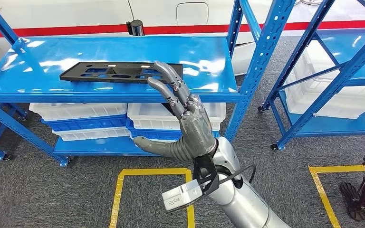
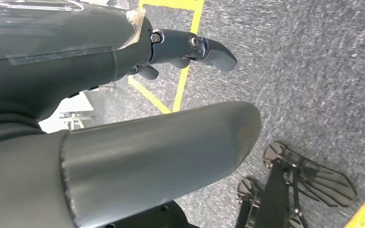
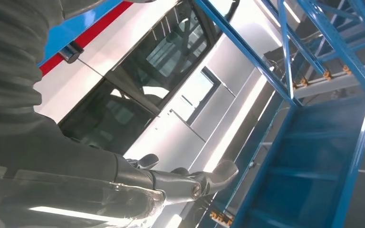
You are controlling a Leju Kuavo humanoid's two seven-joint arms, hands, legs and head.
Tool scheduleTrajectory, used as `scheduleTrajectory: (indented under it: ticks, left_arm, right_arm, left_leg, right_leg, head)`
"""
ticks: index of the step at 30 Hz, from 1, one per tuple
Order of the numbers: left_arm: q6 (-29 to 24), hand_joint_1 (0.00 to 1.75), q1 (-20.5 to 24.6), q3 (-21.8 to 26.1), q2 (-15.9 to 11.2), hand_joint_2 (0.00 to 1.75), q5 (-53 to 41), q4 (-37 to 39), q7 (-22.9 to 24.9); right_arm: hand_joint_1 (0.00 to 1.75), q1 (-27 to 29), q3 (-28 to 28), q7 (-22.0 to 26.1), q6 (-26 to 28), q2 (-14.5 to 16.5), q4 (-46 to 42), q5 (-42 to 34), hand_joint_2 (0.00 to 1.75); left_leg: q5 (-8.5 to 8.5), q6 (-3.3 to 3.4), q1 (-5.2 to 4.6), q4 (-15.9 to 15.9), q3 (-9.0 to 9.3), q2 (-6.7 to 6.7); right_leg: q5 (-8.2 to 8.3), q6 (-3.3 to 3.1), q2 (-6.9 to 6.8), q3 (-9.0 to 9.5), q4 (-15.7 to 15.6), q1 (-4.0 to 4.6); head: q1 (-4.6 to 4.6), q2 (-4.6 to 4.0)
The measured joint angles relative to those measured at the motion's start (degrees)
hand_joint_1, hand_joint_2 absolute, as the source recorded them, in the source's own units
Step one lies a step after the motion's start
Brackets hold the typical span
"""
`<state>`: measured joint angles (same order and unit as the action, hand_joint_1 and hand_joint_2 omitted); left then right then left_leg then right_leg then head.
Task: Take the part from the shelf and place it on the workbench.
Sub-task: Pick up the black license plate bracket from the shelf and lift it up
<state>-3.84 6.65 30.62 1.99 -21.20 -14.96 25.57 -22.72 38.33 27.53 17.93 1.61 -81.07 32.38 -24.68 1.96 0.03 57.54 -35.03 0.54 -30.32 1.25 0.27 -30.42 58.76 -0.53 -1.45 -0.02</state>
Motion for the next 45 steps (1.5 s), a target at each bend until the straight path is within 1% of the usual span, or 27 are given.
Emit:
scheduleTrajectory:
  ticks: [2,4,5,6,7,9,11,14,16,17,19,20,21,22,24,25,27,29,31,33,35,37,38,40,42,43,45]
  left_arm:
    - [0.13,0.00,0.06,0.01,0.10,0.00,-0.08,-0.01,0.00]
    - [0.17,0.00,0.11,0.01,0.19,0.00,-0.19,0.00,0.00]
    - [0.16,0.00,0.09,0.01,0.22,0.00,-0.23,0.01,0.00]
    - [0.16,0.00,0.07,0.01,0.25,0.00,-0.27,0.01,0.00]
    - [0.15,0.00,0.06,0.02,0.27,0.00,-0.28,0.01,0.00]
    - [0.15,0.00,0.07,0.02,0.35,0.00,-0.31,0.01,0.00]
    - [0.15,0.00,0.09,0.02,0.41,0.00,-0.32,0.01,0.00]
    - [0.14,0.00,0.13,0.01,0.42,0.00,-0.33,-0.02,0.01]
    - [0.13,0.00,0.21,-0.01,0.50,0.00,-0.34,-0.05,0.01]
    - [0.11,0.00,0.22,-0.01,0.50,0.00,-0.34,-0.06,0.01]
    - [0.09,0.00,0.16,-0.01,0.49,0.00,-0.35,-0.06,-0.01]
    - [0.08,0.00,0.08,0.00,0.48,0.00,-0.35,-0.06,0.00]
    - [0.08,0.00,0.01,0.01,0.49,0.00,-0.35,-0.06,0.01]
    - [0.08,0.00,-0.04,0.01,0.47,0.00,-0.35,-0.06,0.01]
    - [0.08,0.00,-0.03,0.01,0.41,0.00,-0.36,-0.06,0.00]
    - [0.07,0.00,0.02,0.00,0.40,0.00,-0.37,-0.04,0.00]
    - [0.04,0.00,0.15,-0.01,0.39,0.00,-0.40,-0.03,0.00]
    - [0.00,0.00,0.15,0.00,0.38,0.00,-0.41,-0.04,0.00]
    - [-0.03,0.00,0.05,0.02,0.39,0.00,-0.43,-0.06,0.00]
    - [-0.03,0.00,0.08,0.03,0.39,0.00,-0.46,-0.06,0.00]
    - [-0.04,0.00,0.10,0.03,0.34,0.00,-0.50,-0.06,0.00]
    - [-0.04,0.00,0.06,0.03,0.33,0.00,-0.50,-0.06,0.00]
    - [-0.04,0.00,0.05,0.03,0.34,0.00,-0.50,-0.06,0.00]
    - [-0.02,0.00,0.08,0.03,0.41,0.00,-0.51,-0.04,0.00]
    - [0.05,0.00,0.14,0.03,0.47,0.00,-0.51,-0.03,0.00]
    - [0.09,0.00,0.18,0.04,0.50,0.00,-0.52,-0.03,0.00]
    - [0.13,0.00,0.29,0.05,0.47,0.00,-0.56,-0.06,0.01]
  right_arm:
    - [0.00,-0.01,-0.02,-0.04,0.09,-0.10,-0.02,0.03,1.75]
    - [0.00,0.31,-0.04,-0.05,0.11,-0.37,0.03,0.07,1.75]
    - [0.00,0.54,-0.04,-0.05,0.12,-0.51,0.08,0.10,1.75]
    - [0.00,0.71,-0.05,-0.05,0.13,-0.62,0.14,0.13,1.75]
    - [0.00,0.79,-0.04,-0.05,0.13,-0.72,0.18,0.16,1.75]
    - [0.00,0.84,-0.04,-0.05,0.13,-0.85,0.23,0.19,1.75]
    - [0.00,0.87,-0.04,-0.06,0.14,-0.94,0.26,0.22,1.75]
    - [0.00,0.94,-0.05,-0.07,0.21,-0.96,0.28,0.28,1.75]
    - [0.00,0.98,-0.05,-0.06,0.34,-0.89,0.27,0.34,1.75]
    - [0.00,1.06,-0.04,-0.06,0.40,-0.85,0.27,0.38,1.75]
    - [0.00,1.32,-0.02,-0.05,0.49,-0.86,0.29,0.43,1.75]
    - [0.00,1.48,-0.01,-0.05,0.49,-0.86,0.30,0.43,1.75]
    - [0.00,1.60,0.00,-0.05,0.50,-0.87,0.31,0.43,1.75]
    - [0.00,1.67,0.01,-0.05,0.50,-0.86,0.31,0.43,1.75]
    - [0.00,1.69,0.01,-0.05,0.50,-0.83,0.31,0.43,1.75]
    - [0.00,1.64,0.01,-0.05,0.50,-0.81,0.31,0.43,1.75]
    - [0.00,1.54,0.02,-0.05,0.50,-0.76,0.32,0.44,1.75]
    - [0.00,1.46,0.03,-0.05,0.50,-0.74,0.33,0.44,1.75]
    - [0.00,1.36,0.04,-0.05,0.50,-0.80,0.37,0.43,1.75]
    - [0.00,1.29,0.10,-0.05,0.50,-0.87,0.44,0.42,1.75]
    - [0.00,1.39,0.18,-0.05,0.50,-1.00,0.57,0.40,1.75]
    - [0.00,1.51,0.26,-0.05,0.50,-1.13,0.77,0.39,1.75]
    - [0.00,1.53,0.30,-0.05,0.50,-1.16,0.83,0.39,1.75]
    - [0.00,1.57,0.38,-0.05,0.49,-1.21,0.90,0.39,1.75]
    - [0.00,1.65,0.43,-0.05,0.44,-1.31,1.02,0.40,1.75]
    - [0.00,1.65,0.45,-0.05,0.40,-1.31,1.07,0.41,1.75]
    - [0.00,1.45,0.46,-0.05,0.33,-1.08,1.09,0.44,1.75]
  left_leg:
    - [-0.08,0.46,0.20,-0.87,1.13,-0.10]
    - [-0.50,0.85,0.10,-0.95,1.58,-0.27]
    - [-0.76,0.92,0.06,-0.94,1.82,-0.38]
    - [-1.04,0.90,0.05,-0.92,2.12,-0.53]
    - [-1.36,0.81,0.06,-0.91,2.55,-0.68]
    - [-2.17,0.43,-0.03,-0.81,3.50,-0.98]
    - [-3.02,-0.10,-0.26,-0.64,4.06,-1.18]
    - [-3.83,-0.95,-0.12,-0.58,4.34,-1.08]
    - [-5.03,-1.70,0.13,1.74,3.45,-0.93]
    - [-6.19,-2.07,0.28,4.74,1.87,-0.89]
    - [-8.68,-2.67,0.55,12.80,-3.03,-0.81]
    - [-9.03,-2.86,0.71,15.81,-5.38,-0.79]
    - [-8.15,-2.97,0.87,16.65,-6.75,-0.76]
    - [-6.13,-3.01,1.04,15.14,-6.86,-0.72]
    - [-0.99,-3.00,1.22,7.65,-4.24,-0.34]
    - [0.35,-2.90,1.05,4.17,-2.69,-0.11]
    - [0.35,-2.27,0.61,1.09,-1.01,0.18]
    - [-0.37,-1.27,0.44,0.67,-0.49,0.01]
    - [-0.94,-0.31,0.46,0.31,0.55,-0.20]
    - [-1.69,0.49,0.32,0.17,1.72,-0.37]
    - [-2.76,0.97,0.05,0.16,2.81,-0.57]
    - [-4.12,1.20,-0.32,0.15,4.48,-0.87]
    - [-4.88,1.24,-0.52,0.14,5.53,-1.02]
    - [-6.54,1.22,-0.84,0.16,7.63,-1.27]
    - [-8.20,0.85,-0.99,0.07,9.11,-1.44]
    - [-8.67,0.58,-0.98,0.23,9.69,-1.46]
    - [-8.63,0.05,-0.76,1.51,9.98,-1.35]
  right_leg:
    - [-1.87,-0.04,-0.11,-2.58,5.09,0.03]
    - [-3.84,-0.10,-0.11,-7.36,12.69,0.00]
    - [-3.92,0.15,-0.12,-9.21,14.88,-0.02]
    - [-3.07,0.60,-0.12,-10.04,14.99,-0.07]
    - [-1.35,1.14,-0.13,-9.65,12.83,-0.14]
    - [2.90,1.88,-0.11,-6.61,4.74,-0.21]
    - [4.94,1.24,-0.07,-4.17,-0.41,-0.13]
    - [4.70,-0.37,0.08,-3.37,-1.14,-0.06]
    - [4.35,-1.18,0.18,-2.54,-1.44,-0.40]
    - [4.09,-1.55,0.18,-2.09,-1.51,-0.52]
    - [3.38,-2.00,0.19,-1.42,-1.52,-0.51]
    - [3.00,-2.04,0.23,-1.08,-1.52,-0.52]
    - [2.58,-1.95,0.29,-0.65,-1.51,-0.54]
    - [2.12,-1.83,0.35,-0.07,-1.52,-0.60]
    - [1.02,-1.37,0.40,1.27,-1.59,-0.73]
    - [0.50,-1.02,0.41,1.76,-1.65,-0.63]
    - [-0.25,-0.26,0.38,2.18,-2.06,-0.38]
    - [-0.49,0.47,0.30,2.77,-2.22,-0.18]
    - [-0.74,0.85,0.15,2.27,0.09,-0.15]
    - [-1.75,0.81,0.06,-1.68,6.52,-0.18]
    - [-3.82,0.43,0.07,-7.36,13.54,-0.05]
    - [-4.89,0.17,0.07,-10.75,15.04,0.07]
    - [-4.00,0.29,0.07,-11.07,13.11,0.15]
    - [1.29,0.72,0.11,-10.09,6.25,0.52]
    - [5.94,0.27,0.11,-8.62,1.63,1.02]
    - [6.87,-0.25,0.14,-8.03,0.93,1.11]
    - [6.65,-1.33,0.32,-6.53,0.47,1.01]
  head:
    - [-0.09,0.00]
    - [-0.12,0.00]
    - [-0.11,0.00]
    - [-0.11,0.00]
    - [-0.12,0.00]
    - [-0.14,0.00]
    - [-0.12,0.00]
    - [-0.07,0.01]
    - [0.00,0.01]
    - [0.04,0.01]
    - [0.09,0.00]
    - [0.10,0.00]
    - [0.10,0.00]
    - [0.10,0.00]
    - [0.08,0.00]
    - [0.09,0.00]
    - [0.19,0.00]
    - [0.26,0.00]
    - [0.14,0.00]
    - [0.04,0.00]
    - [0.05,0.00]
    - [0.05,0.00]
    - [0.04,0.00]
    - [0.05,0.00]
    - [0.12,0.00]
    - [0.15,0.00]
    - [0.13,0.01]
